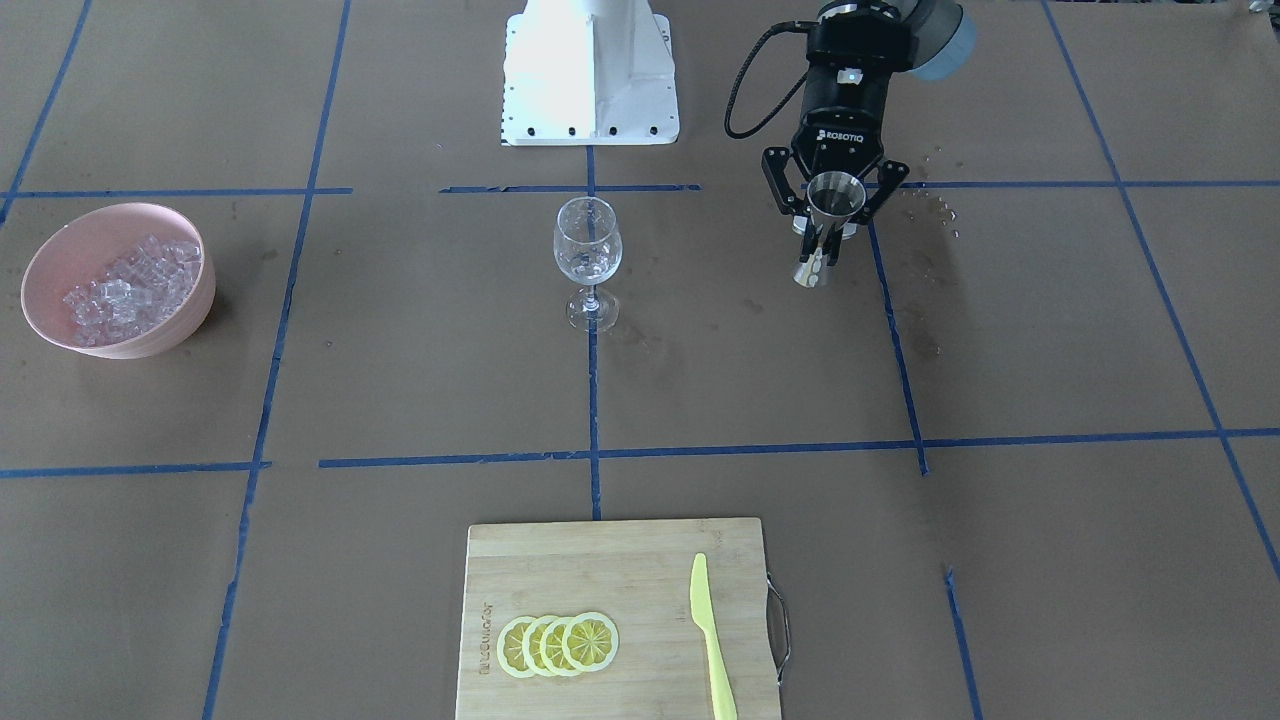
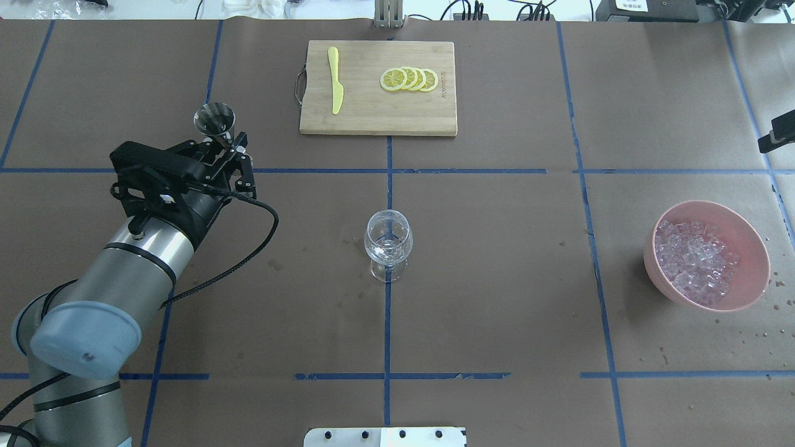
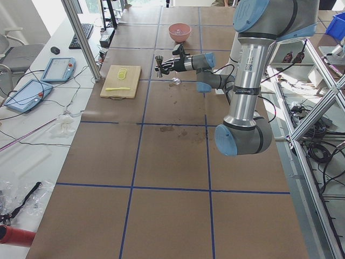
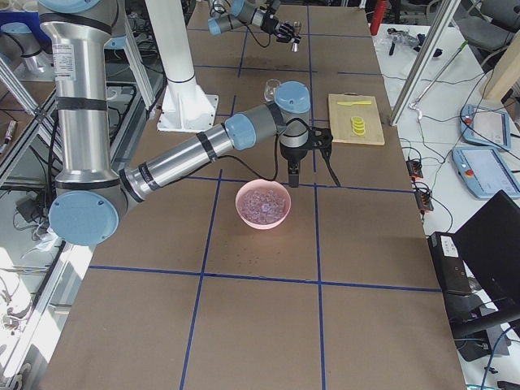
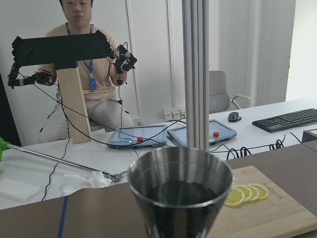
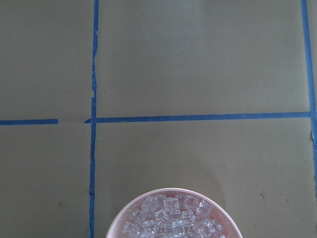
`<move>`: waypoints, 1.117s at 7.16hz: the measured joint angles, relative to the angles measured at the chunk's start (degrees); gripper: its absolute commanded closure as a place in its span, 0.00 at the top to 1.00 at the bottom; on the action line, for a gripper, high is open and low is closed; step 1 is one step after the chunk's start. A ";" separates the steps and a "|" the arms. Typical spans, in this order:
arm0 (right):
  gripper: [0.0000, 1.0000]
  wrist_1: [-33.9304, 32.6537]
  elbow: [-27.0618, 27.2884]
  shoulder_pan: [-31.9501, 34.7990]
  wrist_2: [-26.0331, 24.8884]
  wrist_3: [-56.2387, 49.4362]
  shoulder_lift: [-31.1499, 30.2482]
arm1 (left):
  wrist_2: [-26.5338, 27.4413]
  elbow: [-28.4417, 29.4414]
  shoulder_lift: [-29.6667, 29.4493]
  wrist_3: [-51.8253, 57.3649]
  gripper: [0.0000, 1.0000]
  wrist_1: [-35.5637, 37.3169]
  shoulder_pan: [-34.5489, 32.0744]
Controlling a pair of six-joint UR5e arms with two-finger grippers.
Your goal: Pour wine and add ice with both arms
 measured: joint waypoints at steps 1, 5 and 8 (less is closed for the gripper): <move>1.00 0.06 0.09 0.00 -0.11 0.30 0.00 | -0.04 -0.23 -1.89 -0.03 0.00 3.54 0.47; 1.00 0.16 0.25 -0.04 -1.63 0.48 0.13 | 4.78 -0.32 -8.31 -0.06 0.00 13.05 7.61; 1.00 0.24 0.48 -0.78 -2.89 2.13 0.37 | 11.32 0.55 -9.45 5.06 0.00 15.95 12.19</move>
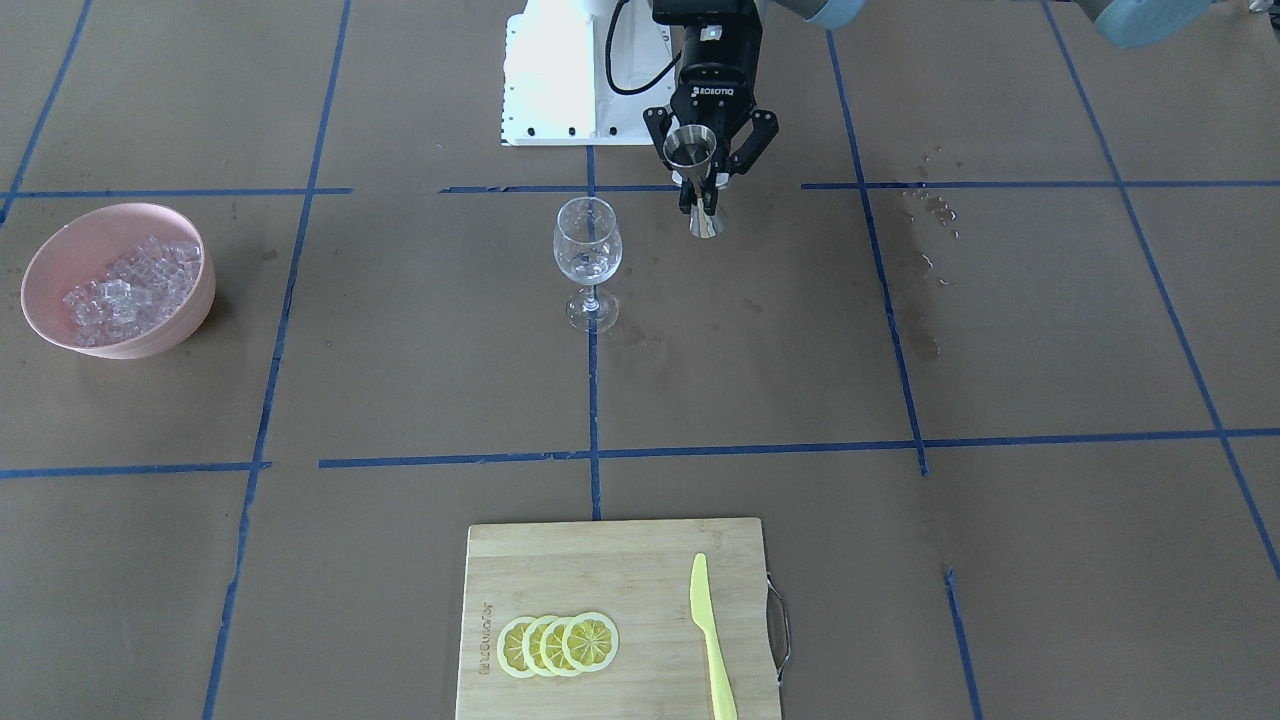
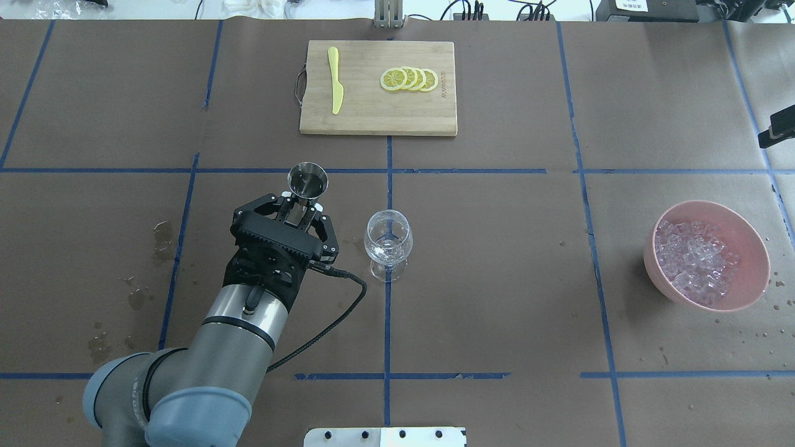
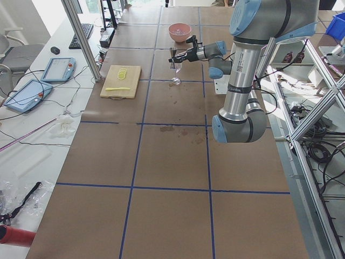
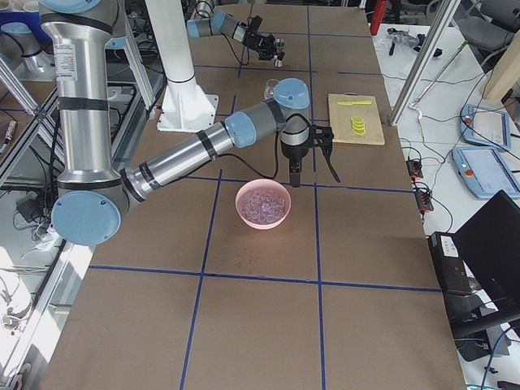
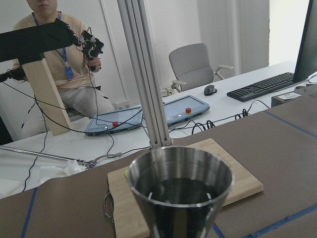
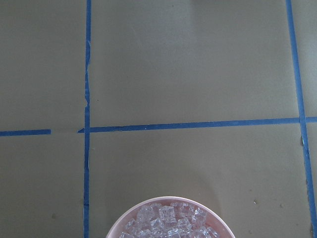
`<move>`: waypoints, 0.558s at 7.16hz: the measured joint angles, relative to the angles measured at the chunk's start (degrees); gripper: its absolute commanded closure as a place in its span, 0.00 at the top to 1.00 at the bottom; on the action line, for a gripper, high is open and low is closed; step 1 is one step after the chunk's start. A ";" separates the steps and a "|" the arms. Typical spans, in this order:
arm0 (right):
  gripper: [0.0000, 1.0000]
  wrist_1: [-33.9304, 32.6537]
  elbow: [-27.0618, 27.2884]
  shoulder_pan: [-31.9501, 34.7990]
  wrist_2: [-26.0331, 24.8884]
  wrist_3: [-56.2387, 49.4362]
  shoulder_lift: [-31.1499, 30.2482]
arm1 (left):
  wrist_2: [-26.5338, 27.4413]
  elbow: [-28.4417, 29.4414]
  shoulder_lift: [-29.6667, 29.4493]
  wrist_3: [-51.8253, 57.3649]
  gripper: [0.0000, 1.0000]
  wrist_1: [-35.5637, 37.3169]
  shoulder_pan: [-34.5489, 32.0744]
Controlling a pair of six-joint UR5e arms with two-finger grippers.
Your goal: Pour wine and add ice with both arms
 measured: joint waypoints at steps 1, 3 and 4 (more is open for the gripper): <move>1.00 0.01 0.03 -0.27 -0.25 0.35 0.04 | 1.53 0.85 -0.12 1.94 0.00 0.11 0.92; 1.00 0.01 0.03 -0.43 -0.40 0.52 0.08 | 4.01 2.66 -1.31 7.74 0.00 0.16 2.15; 1.00 0.01 0.02 -0.48 -0.41 0.53 0.08 | 4.95 4.09 -2.51 10.78 0.00 0.17 2.42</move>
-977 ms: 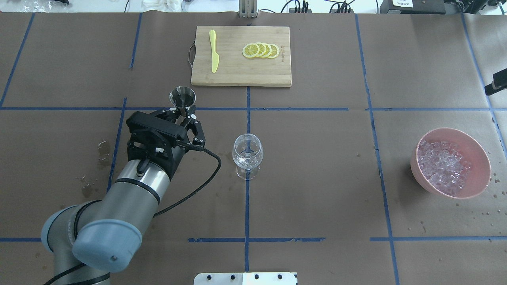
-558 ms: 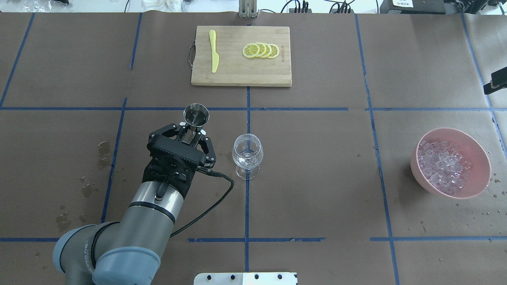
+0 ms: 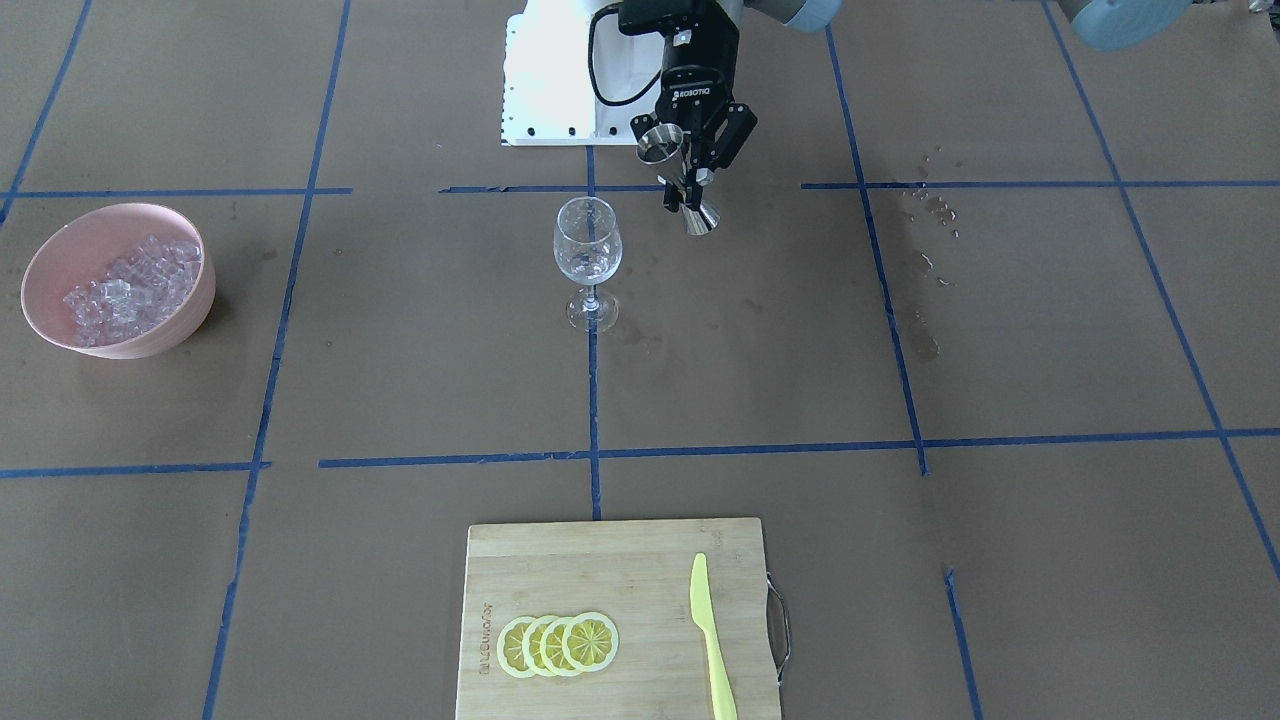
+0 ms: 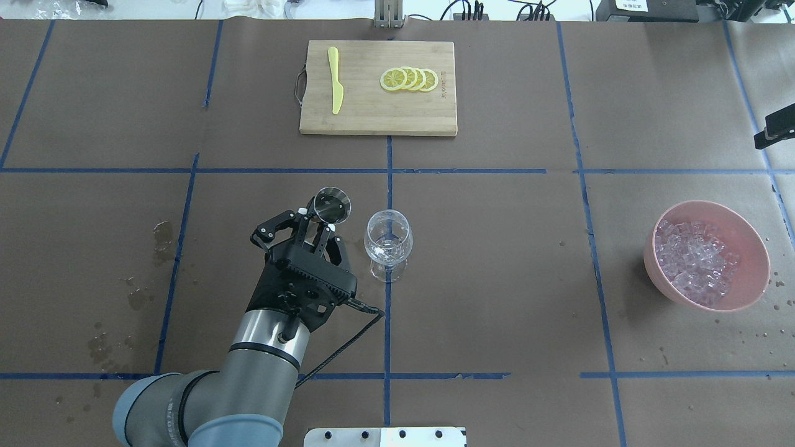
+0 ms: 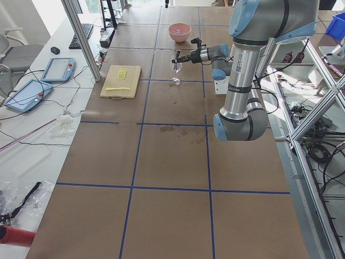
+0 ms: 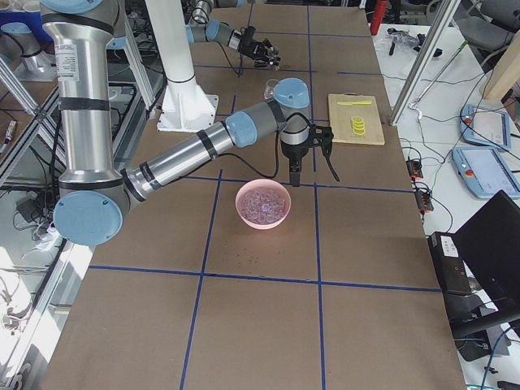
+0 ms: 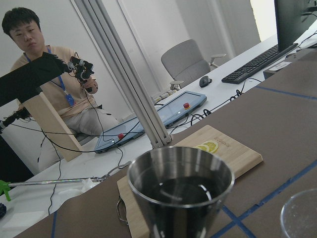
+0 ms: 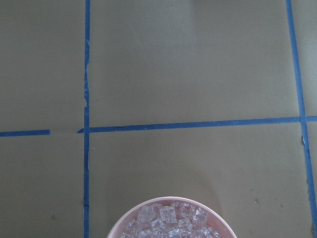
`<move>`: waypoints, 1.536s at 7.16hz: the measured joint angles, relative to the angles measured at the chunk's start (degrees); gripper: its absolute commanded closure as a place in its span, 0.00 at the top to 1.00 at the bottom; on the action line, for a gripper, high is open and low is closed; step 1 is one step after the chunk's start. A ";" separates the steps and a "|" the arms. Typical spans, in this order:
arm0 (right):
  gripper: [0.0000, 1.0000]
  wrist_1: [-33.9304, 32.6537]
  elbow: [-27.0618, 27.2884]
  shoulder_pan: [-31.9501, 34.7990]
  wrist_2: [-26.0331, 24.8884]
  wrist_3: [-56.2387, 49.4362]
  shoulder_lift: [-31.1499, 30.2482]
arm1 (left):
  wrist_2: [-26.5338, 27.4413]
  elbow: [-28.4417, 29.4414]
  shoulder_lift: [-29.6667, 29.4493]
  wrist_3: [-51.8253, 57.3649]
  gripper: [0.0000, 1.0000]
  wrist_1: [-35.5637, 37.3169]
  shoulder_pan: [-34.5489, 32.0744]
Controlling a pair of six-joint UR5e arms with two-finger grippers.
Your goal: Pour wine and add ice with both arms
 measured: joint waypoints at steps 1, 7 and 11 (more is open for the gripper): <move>1.00 0.00 -0.04 -0.07 -0.03 0.00 0.00 | 0.64 1.49 -1.24 3.23 0.00 0.00 0.21; 1.00 0.00 -0.25 -0.29 -0.09 -0.08 0.27 | 2.27 2.67 -2.28 24.29 0.00 0.00 0.31; 1.00 0.06 -0.21 -0.41 -0.09 -0.08 0.34 | 3.85 3.19 -2.46 36.25 0.00 0.09 0.31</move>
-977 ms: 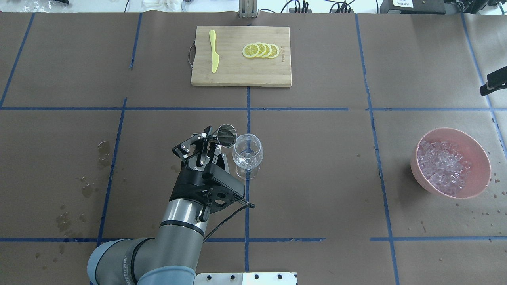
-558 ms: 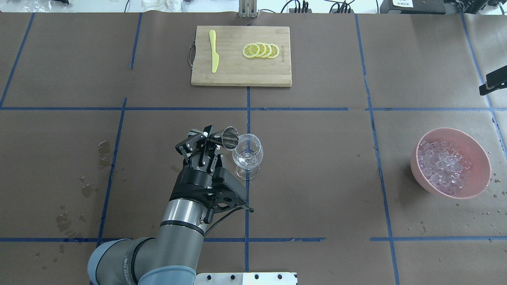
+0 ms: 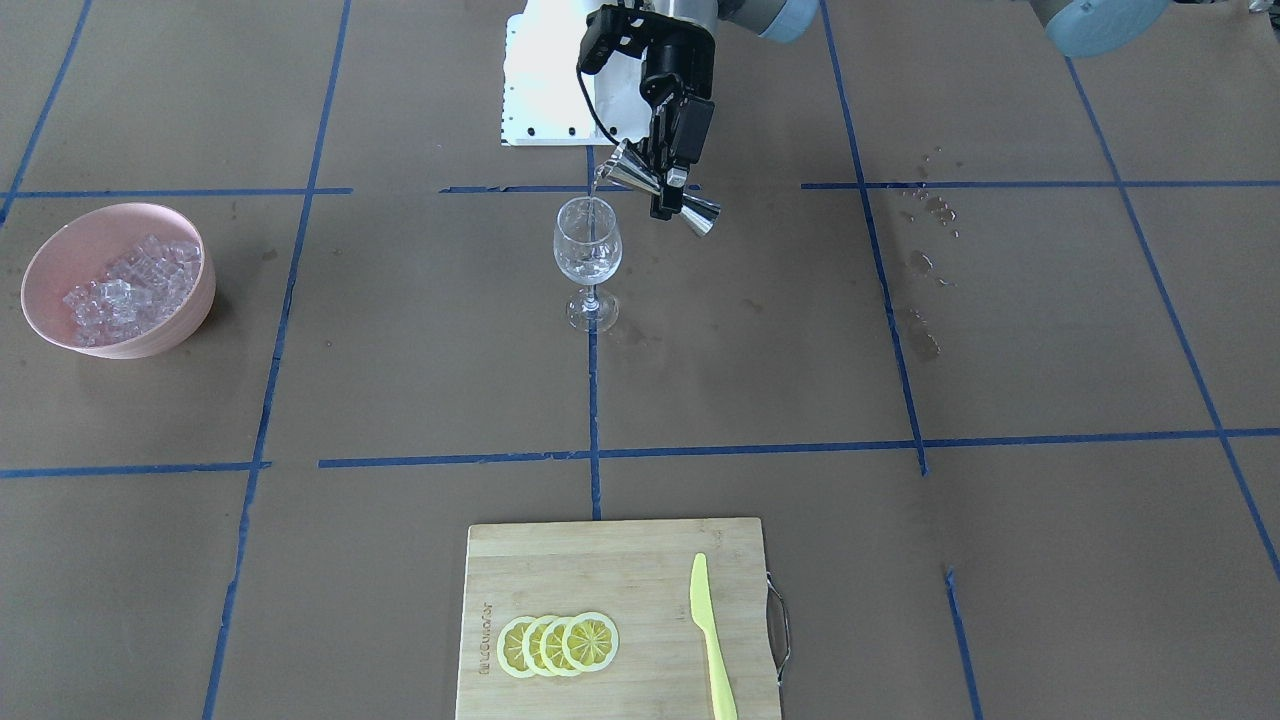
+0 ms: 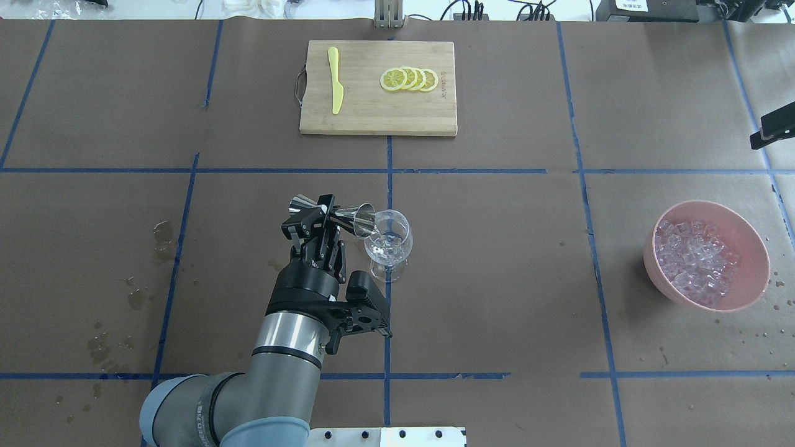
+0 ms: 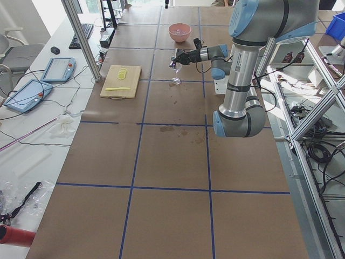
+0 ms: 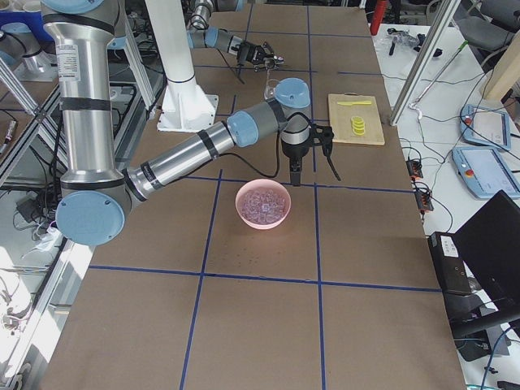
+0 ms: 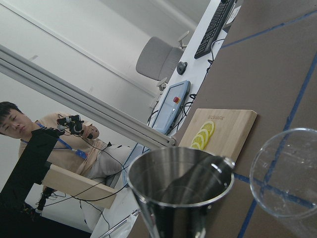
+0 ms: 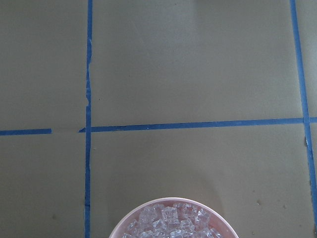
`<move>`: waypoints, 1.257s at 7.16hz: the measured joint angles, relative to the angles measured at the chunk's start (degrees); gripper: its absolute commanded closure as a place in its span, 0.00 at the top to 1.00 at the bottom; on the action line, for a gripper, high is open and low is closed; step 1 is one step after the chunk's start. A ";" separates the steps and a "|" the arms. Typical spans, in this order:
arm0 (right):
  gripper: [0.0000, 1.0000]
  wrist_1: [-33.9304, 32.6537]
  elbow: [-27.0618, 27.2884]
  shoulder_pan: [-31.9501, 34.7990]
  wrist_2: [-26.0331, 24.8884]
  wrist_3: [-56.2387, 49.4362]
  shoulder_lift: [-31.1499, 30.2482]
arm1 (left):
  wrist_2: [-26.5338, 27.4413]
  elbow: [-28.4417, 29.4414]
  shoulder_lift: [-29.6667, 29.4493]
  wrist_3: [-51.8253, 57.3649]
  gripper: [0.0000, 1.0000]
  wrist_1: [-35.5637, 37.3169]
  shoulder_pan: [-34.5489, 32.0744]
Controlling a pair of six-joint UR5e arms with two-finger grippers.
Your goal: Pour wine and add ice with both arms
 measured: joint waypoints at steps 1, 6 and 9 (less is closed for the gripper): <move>1.00 0.02 0.03 0.00 0.02 0.00 -0.04 | 0.12 0.06 -0.22 2.24 0.00 0.00 0.00; 1.00 0.03 -0.06 -0.01 0.09 -0.02 -0.07 | 1.42 1.13 -0.99 10.51 0.00 0.00 -0.28; 1.00 0.03 -0.13 -0.01 0.09 -0.08 -0.07 | 2.37 2.56 -1.67 12.44 0.00 0.00 -0.57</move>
